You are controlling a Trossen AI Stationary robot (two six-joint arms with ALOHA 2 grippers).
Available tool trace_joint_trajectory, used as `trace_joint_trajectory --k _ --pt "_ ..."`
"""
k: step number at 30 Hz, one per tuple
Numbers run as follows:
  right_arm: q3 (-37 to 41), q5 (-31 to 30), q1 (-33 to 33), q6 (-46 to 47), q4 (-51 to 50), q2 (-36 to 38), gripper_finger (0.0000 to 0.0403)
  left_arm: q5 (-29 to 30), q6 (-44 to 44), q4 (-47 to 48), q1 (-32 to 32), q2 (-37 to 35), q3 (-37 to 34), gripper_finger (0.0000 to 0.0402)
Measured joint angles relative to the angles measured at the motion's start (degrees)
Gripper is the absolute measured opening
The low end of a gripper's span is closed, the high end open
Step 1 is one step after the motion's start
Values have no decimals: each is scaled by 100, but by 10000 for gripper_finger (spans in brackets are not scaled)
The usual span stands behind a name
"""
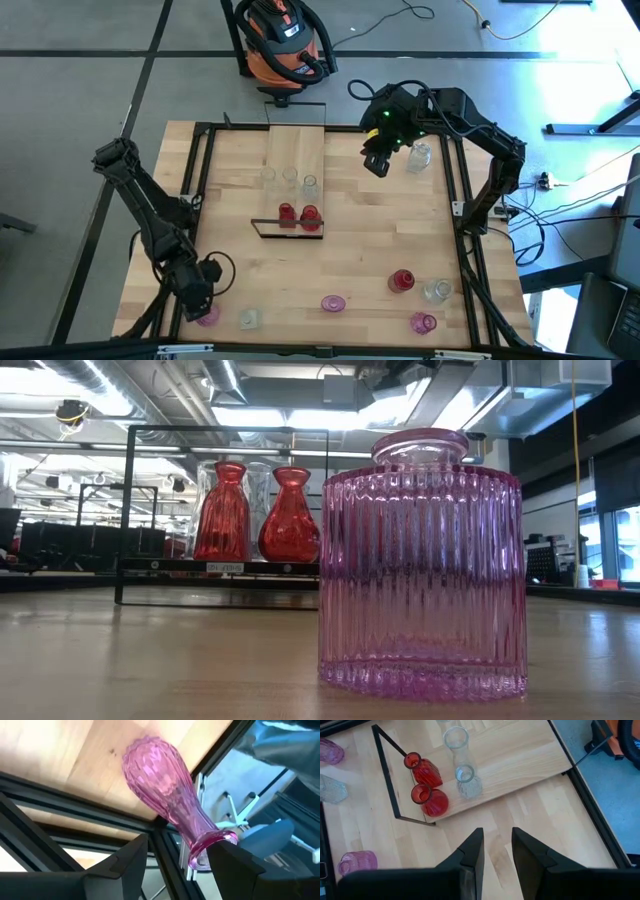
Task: Sort vases onto shelf
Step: Put the purple vase on the shelf
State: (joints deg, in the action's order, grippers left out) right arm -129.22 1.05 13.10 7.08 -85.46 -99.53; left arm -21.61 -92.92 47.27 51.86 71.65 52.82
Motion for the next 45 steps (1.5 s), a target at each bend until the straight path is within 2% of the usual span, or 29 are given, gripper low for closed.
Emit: trace_joint_trajectory --k 3,6,15,19,27,32,37,41,45 --pt "-1 3 0 2 1 0 83 73 0 -9 0 -1 2 193" --pt "1 1 0 -1 0 0 83 125 1 16 -2 3 2 170" --pt "-1 1 0 1 0 0 83 349 -1 -42 -2 -6 13 20" --pt "-1 1 0 -1 -1 0 83 445 7 123 -20 -41 59 18" --pt "-1 -1 0 -1 5 0 83 835 569 2193 -451 -237 1110 18" --pt "-1 -1 0 4 65 0 83 1280 799 3355 -1072 -534 1862 18" --pt "-1 -1 0 167 192 0 83 1657 1335 4338 -2014 -759 2403 18" --pt "-1 -1 0 274 206 0 83 1858 2083 4259 -3151 -1013 2415 18" --pt "-1 48 0 363 228 0 83 1722 3114 4242 -4522 -1042 2406 18"
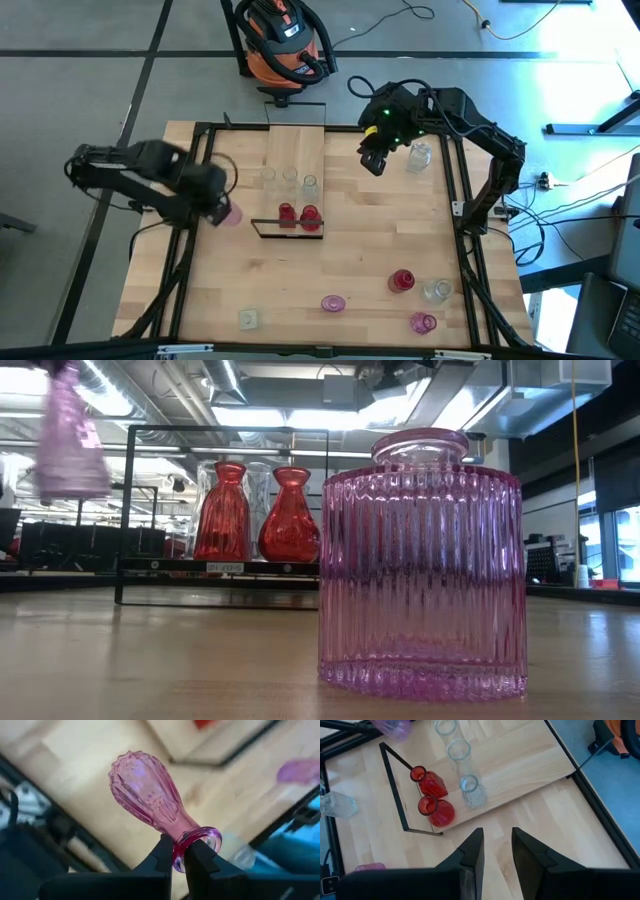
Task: Sort vases onto shelf
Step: Put the purple vase on the shelf
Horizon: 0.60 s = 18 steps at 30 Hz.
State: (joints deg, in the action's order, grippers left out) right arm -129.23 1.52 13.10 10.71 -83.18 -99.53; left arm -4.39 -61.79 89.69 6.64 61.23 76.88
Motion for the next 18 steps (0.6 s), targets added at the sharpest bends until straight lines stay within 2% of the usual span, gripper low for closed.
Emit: trace_joint_trajectory --k 5,10,14,18 --pt "0 214 0 43 0 0 83 143 1452 31 -1683 124 0 18" --pt "0 214 0 134 -2 0 83 46 2801 34 -3226 545 0 17" --pt "0 205 -115 139 -5 0 83 -183 3785 -10 -4168 1080 0 17" --pt "0 201 -307 139 -9 0 83 -679 4538 -352 -4916 1599 0 17"
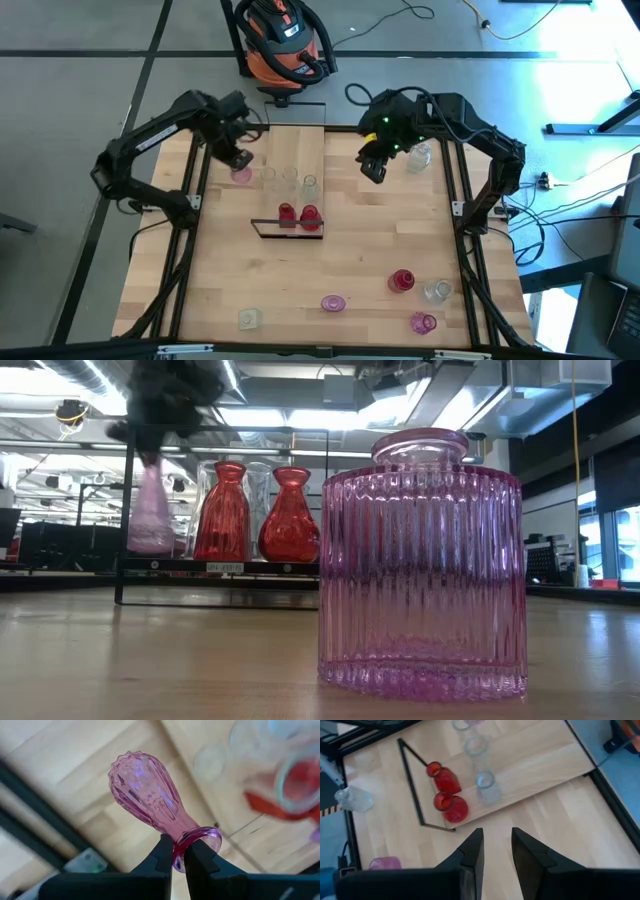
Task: Sort vases onto shelf
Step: Put the purple vase on the shelf
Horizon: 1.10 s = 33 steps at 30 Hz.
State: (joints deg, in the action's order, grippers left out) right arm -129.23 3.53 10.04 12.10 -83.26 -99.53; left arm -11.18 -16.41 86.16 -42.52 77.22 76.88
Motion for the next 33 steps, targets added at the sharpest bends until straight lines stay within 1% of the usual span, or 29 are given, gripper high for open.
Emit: trace_joint_trajectory --k 3,7,9,13,17,22,25,28,33 --pt "0 -133 -134 1 -3 0 83 -322 389 -160 -463 371 65 17" --pt "0 -301 -270 4 -9 0 83 -293 826 -113 -822 909 661 17" --pt "0 -306 -303 8 -10 0 83 -286 1037 -74 -934 1171 1142 17" --pt "0 -314 -291 68 -6 0 83 -147 1348 154 -1074 1815 2382 17" --pt "0 -574 -290 120 6 0 83 -128 1653 403 -1106 2597 3618 17" --pt "0 -666 -290 174 5 0 83 -540 1726 401 -1095 3383 4614 17" --pt "0 -713 -290 284 4 0 83 -693 1732 381 -1057 3799 4956 17" --pt "0 -783 -290 310 5 0 83 -665 1816 383 -967 4074 5146 17" --pt "0 -930 -290 395 4 -2 83 -288 1972 391 -750 4334 5191 17"
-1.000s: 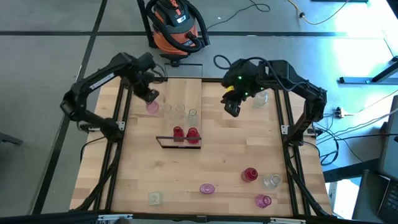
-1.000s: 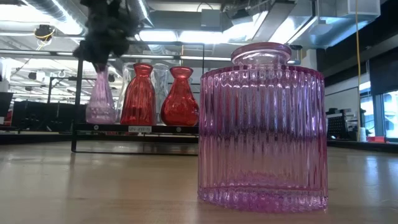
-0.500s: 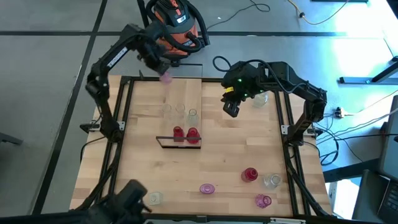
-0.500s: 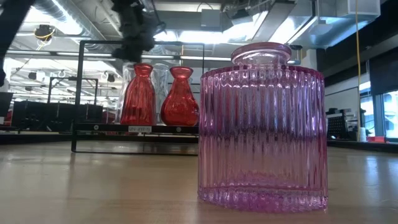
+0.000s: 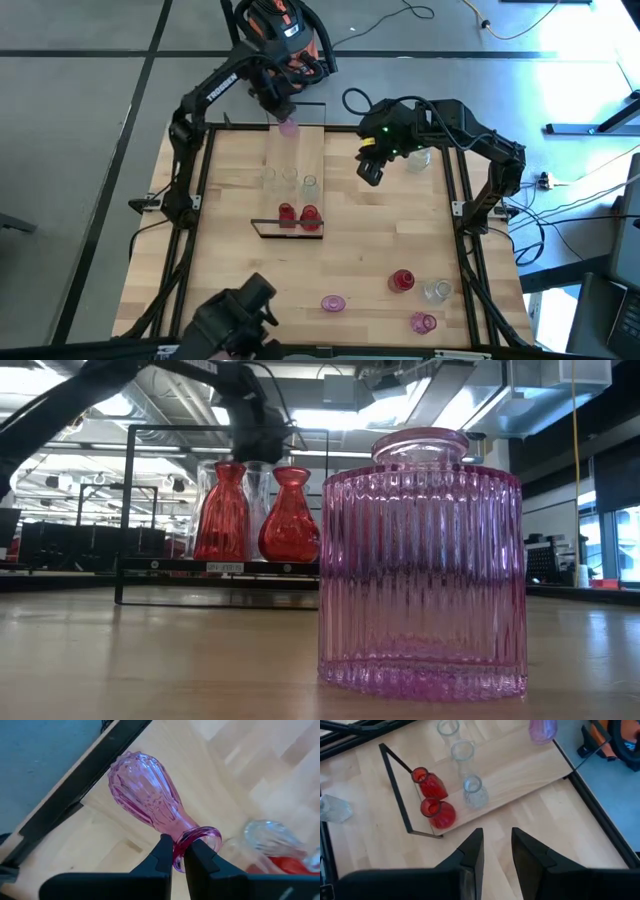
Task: Sort vases onto shelf
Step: Put the purple vase on the shelf
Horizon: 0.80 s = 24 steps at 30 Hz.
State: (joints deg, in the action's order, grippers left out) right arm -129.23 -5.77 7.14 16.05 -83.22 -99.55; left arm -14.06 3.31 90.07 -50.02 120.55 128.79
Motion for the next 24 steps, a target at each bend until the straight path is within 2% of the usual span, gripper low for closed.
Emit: trace_joint_trajectory --k 6,16,24 --pt "0 -130 2 45 14 0 83 165 173 -3 158 100 2 17" --pt "0 -132 2 305 101 0 83 -154 195 -73 166 103 2 17" --pt "0 -130 2 513 101 0 83 -355 194 -74 166 103 2 37"
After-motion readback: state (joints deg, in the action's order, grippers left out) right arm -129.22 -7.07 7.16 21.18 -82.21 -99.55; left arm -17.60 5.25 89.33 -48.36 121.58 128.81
